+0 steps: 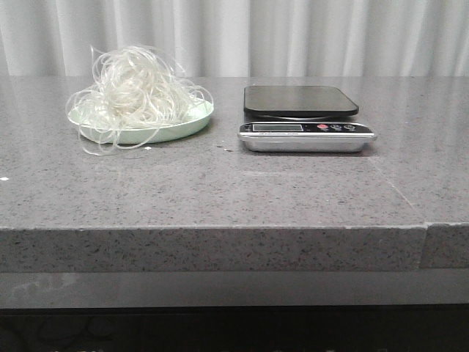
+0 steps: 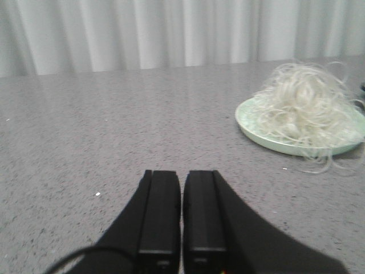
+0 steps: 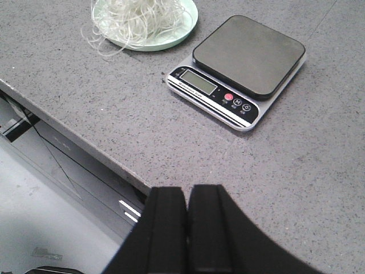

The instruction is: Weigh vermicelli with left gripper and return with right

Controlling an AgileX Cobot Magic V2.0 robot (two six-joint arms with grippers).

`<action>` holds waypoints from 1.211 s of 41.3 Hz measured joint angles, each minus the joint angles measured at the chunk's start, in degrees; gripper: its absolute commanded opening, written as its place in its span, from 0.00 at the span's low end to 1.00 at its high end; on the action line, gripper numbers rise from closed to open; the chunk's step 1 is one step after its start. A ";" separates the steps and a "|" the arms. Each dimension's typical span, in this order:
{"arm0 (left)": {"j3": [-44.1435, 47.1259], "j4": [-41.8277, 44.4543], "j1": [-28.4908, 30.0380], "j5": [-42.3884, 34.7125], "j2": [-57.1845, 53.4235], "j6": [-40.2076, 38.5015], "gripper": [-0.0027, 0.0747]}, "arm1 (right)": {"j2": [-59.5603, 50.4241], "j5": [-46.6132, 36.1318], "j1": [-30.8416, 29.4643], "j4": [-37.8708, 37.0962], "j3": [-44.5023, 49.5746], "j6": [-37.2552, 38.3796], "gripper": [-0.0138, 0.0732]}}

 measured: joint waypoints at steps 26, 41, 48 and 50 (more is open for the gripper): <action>10.88 -1.38 1.10 -16.82 -5.11 0.00 0.22 | 0.00 0.00 0.00 0.00 0.00 0.00 0.34; 10.88 -1.38 1.10 -16.82 -5.11 0.00 0.22 | 0.00 0.00 0.00 0.00 0.00 0.00 0.34; 10.88 -1.38 1.10 -16.82 -5.11 0.00 0.22 | 0.00 0.00 0.00 0.00 0.00 0.00 0.34; 10.88 -1.38 1.10 -16.82 -5.11 0.00 0.22 | 0.00 0.00 0.00 0.00 0.00 0.00 0.34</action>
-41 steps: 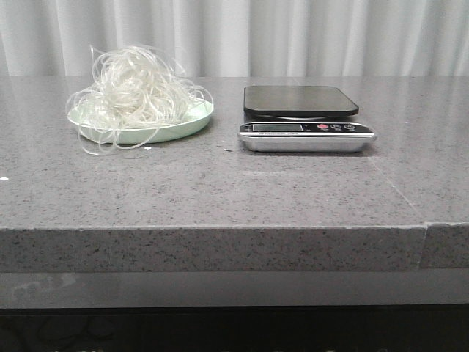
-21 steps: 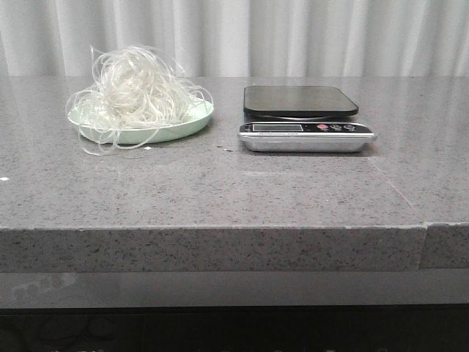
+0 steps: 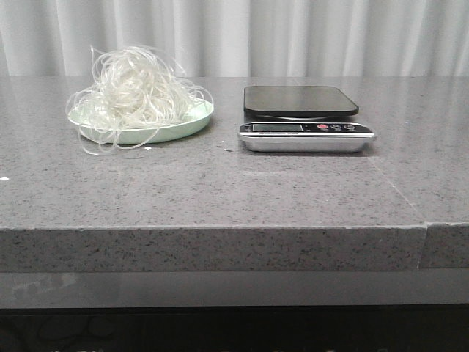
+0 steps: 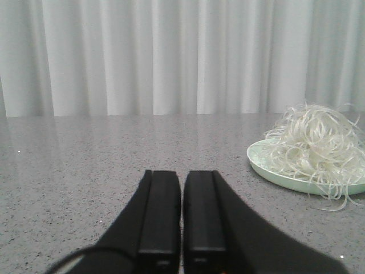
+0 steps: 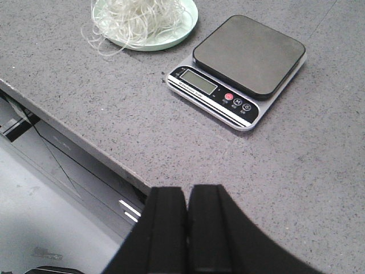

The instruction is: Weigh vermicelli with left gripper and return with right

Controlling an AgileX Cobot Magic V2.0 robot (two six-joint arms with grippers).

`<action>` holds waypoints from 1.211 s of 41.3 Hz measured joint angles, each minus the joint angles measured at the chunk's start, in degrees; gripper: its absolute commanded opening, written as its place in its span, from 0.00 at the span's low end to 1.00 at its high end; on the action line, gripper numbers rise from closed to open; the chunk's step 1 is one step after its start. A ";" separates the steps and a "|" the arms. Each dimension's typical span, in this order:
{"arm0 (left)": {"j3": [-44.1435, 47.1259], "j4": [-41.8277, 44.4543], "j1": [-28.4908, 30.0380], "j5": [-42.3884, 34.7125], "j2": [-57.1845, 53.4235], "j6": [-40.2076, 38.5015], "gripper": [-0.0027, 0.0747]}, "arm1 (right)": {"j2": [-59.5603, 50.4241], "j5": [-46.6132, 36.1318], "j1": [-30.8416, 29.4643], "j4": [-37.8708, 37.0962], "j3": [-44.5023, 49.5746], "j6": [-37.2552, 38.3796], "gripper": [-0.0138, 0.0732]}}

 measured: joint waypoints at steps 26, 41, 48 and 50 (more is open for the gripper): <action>0.00 0.00 0.00 0.00 0.00 0.00 0.22 | -5.69 -2.95 -6.59 0.39 5.73 0.00 0.34; 0.00 0.00 0.00 0.00 0.00 0.00 0.22 | -26.44 -28.73 -25.12 0.39 33.16 0.00 0.34; 0.00 0.00 0.00 0.00 0.00 0.00 0.22 | -34.66 -36.43 -29.85 0.39 44.54 0.00 0.34; 0.00 0.00 0.00 0.10 0.00 0.00 0.22 | -35.45 -38.01 -30.53 0.39 47.10 0.00 0.34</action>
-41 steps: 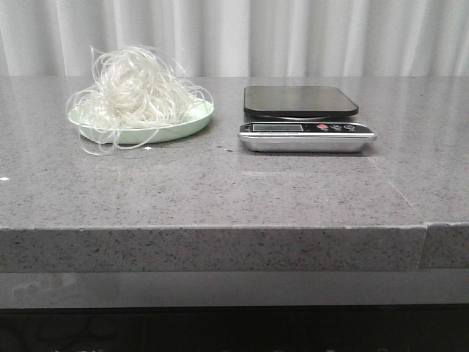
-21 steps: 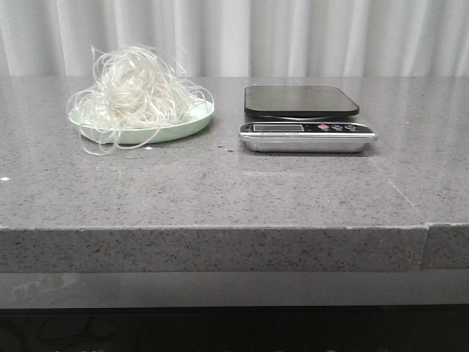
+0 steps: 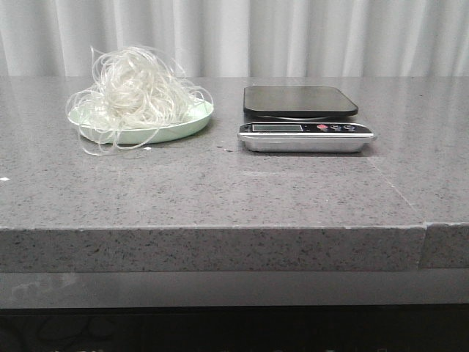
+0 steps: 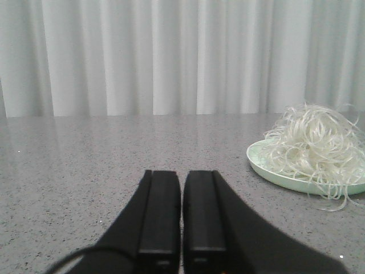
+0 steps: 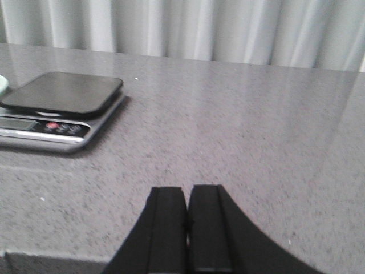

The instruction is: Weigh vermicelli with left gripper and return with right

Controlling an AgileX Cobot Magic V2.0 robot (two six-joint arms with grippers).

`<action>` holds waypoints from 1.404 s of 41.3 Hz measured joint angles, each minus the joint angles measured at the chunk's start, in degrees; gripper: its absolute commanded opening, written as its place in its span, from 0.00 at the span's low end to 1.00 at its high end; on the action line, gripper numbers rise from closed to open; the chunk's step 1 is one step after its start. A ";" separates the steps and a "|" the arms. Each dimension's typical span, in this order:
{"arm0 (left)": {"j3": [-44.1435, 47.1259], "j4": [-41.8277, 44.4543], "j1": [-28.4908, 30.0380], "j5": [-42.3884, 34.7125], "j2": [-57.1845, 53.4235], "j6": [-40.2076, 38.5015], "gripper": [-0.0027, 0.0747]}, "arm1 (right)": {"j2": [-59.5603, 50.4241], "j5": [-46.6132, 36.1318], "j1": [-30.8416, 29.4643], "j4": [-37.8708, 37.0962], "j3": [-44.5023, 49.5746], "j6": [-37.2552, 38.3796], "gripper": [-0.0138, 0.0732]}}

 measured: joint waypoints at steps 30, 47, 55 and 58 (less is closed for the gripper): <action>0.00 0.00 0.00 0.00 0.00 0.00 0.22 | -0.36 -11.60 -0.69 0.44 6.27 0.57 0.34; 0.00 0.00 0.00 0.00 0.00 0.00 0.22 | -0.36 -14.09 -0.69 0.44 6.27 2.58 0.34; 0.00 0.00 0.00 0.00 0.00 0.00 0.22 | -0.36 -14.09 -0.69 0.44 6.27 2.55 0.34; 0.00 0.00 0.00 0.00 0.00 0.00 0.22 | -0.36 -14.09 -0.69 0.44 6.27 2.55 0.34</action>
